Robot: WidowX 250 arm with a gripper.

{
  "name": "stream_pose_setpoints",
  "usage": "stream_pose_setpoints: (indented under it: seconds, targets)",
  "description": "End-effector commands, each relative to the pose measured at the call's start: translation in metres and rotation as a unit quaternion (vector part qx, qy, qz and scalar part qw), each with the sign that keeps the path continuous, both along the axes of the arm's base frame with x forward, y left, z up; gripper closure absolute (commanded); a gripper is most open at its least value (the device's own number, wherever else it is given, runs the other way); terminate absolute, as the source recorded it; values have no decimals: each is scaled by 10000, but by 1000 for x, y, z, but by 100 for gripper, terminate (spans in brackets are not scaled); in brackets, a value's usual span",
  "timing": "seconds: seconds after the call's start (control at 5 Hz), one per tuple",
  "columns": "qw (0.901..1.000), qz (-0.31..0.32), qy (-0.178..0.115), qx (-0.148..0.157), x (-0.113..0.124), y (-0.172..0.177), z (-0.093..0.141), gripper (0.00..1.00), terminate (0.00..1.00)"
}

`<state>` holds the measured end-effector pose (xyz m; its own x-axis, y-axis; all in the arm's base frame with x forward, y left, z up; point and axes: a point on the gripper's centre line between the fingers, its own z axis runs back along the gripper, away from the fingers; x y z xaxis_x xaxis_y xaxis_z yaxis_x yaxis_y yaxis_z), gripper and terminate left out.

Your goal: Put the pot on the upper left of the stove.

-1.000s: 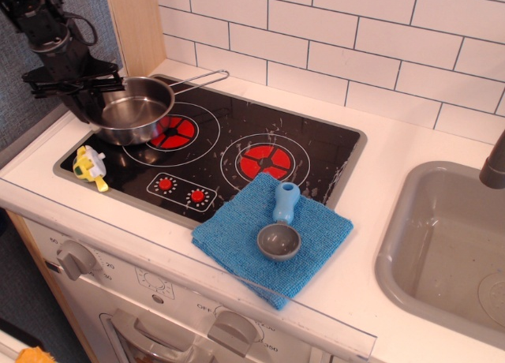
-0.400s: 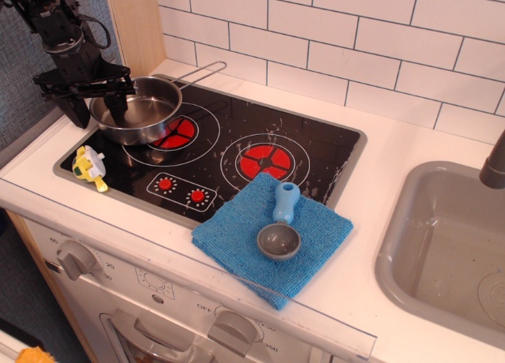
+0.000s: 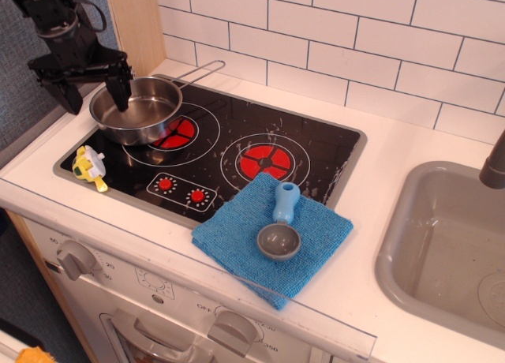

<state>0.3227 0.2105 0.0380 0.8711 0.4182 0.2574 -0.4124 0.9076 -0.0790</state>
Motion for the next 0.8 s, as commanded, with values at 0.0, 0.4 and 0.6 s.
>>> stream_pose_setpoints:
  seconds: [0.0,0.4,0.6]
  targets:
    - [9953,-68,-707,652,-29,-5,71,0,0]
    - [9953,-68,-707,652,-29,-5,71,0,0]
    - [9953,-68,-707,652,-29,-5,71,0,100]
